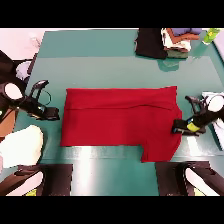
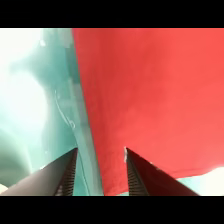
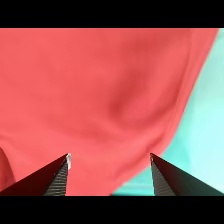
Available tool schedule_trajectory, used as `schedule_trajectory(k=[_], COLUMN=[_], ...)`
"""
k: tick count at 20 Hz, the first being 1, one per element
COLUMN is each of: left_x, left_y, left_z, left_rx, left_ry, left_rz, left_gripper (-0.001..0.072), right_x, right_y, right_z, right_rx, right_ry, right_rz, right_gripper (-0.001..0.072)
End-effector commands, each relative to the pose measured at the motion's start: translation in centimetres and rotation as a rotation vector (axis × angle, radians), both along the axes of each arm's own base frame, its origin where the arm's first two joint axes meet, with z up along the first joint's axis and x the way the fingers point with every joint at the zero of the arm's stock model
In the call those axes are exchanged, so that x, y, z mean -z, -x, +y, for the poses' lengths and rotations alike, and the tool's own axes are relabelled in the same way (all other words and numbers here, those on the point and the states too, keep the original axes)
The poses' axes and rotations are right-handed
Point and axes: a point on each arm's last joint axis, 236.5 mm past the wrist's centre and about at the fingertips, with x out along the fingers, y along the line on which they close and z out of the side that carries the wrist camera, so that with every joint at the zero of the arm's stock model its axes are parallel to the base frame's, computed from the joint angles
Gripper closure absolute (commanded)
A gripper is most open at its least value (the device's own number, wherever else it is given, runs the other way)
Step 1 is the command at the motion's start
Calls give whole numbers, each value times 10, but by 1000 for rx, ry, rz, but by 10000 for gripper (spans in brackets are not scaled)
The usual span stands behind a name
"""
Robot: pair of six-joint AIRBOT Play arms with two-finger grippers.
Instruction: Fold the shirts.
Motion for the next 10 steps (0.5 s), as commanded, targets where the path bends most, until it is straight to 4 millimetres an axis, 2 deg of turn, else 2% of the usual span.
schedule_trajectory(k=[1,4,10], left_x=[11,10,10], left_y=[9,5,5], left_z=[0,-1,-2], left_rx=[-21,-26,-26], left_ry=[0,7,10], left_rz=[0,-15,-14], left_gripper=[333,333,333], right_x=[22,36,55], right_y=[47,64,58], right_z=[7,9,26], right_rx=[70,85,142], right_ry=[-6,-6,-69], right_rz=[90,132,88], right_gripper=[133,136,148])
